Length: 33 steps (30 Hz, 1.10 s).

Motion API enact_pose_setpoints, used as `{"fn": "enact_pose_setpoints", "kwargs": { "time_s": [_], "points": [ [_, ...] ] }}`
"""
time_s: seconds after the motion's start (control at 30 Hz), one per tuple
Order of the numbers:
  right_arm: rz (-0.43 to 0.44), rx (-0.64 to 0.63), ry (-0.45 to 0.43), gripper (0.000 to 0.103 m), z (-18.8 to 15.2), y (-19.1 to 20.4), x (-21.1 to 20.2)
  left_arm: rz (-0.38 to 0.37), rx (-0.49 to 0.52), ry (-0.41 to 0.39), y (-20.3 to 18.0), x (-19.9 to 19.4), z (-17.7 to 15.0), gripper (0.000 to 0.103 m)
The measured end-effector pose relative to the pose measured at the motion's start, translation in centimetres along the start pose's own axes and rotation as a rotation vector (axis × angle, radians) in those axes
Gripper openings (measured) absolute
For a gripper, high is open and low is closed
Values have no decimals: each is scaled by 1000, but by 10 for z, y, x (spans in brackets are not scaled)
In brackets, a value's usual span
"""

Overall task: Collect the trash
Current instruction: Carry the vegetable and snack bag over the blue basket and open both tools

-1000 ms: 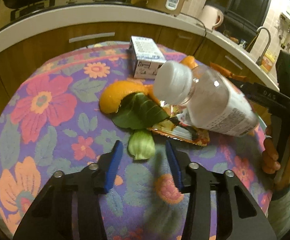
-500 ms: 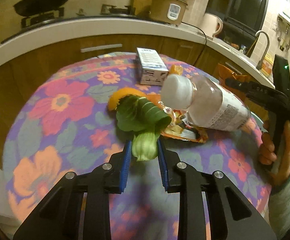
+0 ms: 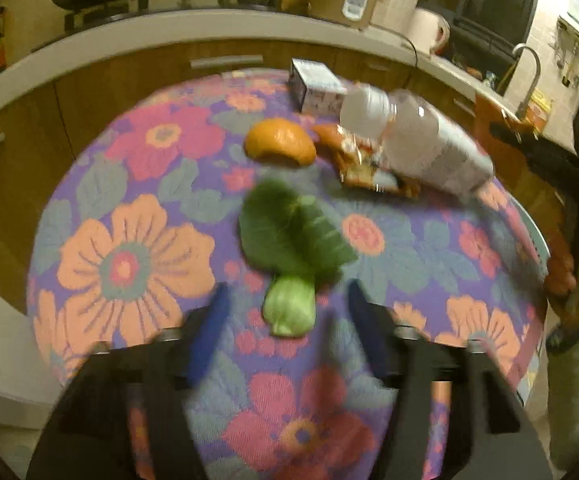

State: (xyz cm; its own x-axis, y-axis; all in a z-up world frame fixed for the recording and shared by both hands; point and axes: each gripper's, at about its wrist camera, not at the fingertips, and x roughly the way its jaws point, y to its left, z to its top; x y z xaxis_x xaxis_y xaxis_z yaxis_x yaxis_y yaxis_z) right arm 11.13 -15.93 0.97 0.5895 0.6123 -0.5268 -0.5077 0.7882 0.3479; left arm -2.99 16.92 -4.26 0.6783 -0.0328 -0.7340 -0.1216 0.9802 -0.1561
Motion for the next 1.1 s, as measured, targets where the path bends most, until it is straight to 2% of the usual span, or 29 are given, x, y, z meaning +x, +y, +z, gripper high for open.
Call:
{"fn": "enact_pose_setpoints", "kwargs": {
  "time_s": [0.07, 0.13, 0.2, 0.23, 0.3, 0.33, 0.37, 0.43, 0.53, 0.73, 0.9, 1.1],
  "points": [
    [0, -8, 9, 18, -7, 1, -8, 17, 28, -17, -7, 1, 7, 67],
    [0, -12, 12, 18, -13, 0, -15, 29, 46, -1, -14, 11, 15, 67],
    [10, -8, 17, 18, -18, -2, -23, 52, 62, 25, -20, 20, 18, 62],
    [10, -5, 18, 18, -20, -4, -27, 66, 69, 50, -23, 28, 18, 46],
    [7, -4, 17, 18, -23, -7, -34, 116, 95, 42, -29, 29, 16, 39],
    [4, -5, 14, 18, -24, -8, -37, 143, 110, 38, -32, 28, 15, 30],
    [1, -8, 10, 18, -25, -9, -41, 167, 117, 33, -33, 26, 14, 16],
    [-13, -12, 1, 18, -26, -11, -46, 126, 82, 18, -28, 19, 15, 15],
    [-28, -9, -16, 18, -27, -15, -54, 71, 53, -47, -27, 2, 15, 14],
    [-83, 5, -56, 18, -28, -33, -76, 11, 99, -164, -61, -31, 24, 14],
    [-123, 35, -96, 18, -26, -55, -99, -81, 197, -220, -124, -46, 43, 14],
    [-187, 64, -155, 18, -30, -86, -129, -196, 288, -224, -205, -29, 68, 14]
  ]
}}
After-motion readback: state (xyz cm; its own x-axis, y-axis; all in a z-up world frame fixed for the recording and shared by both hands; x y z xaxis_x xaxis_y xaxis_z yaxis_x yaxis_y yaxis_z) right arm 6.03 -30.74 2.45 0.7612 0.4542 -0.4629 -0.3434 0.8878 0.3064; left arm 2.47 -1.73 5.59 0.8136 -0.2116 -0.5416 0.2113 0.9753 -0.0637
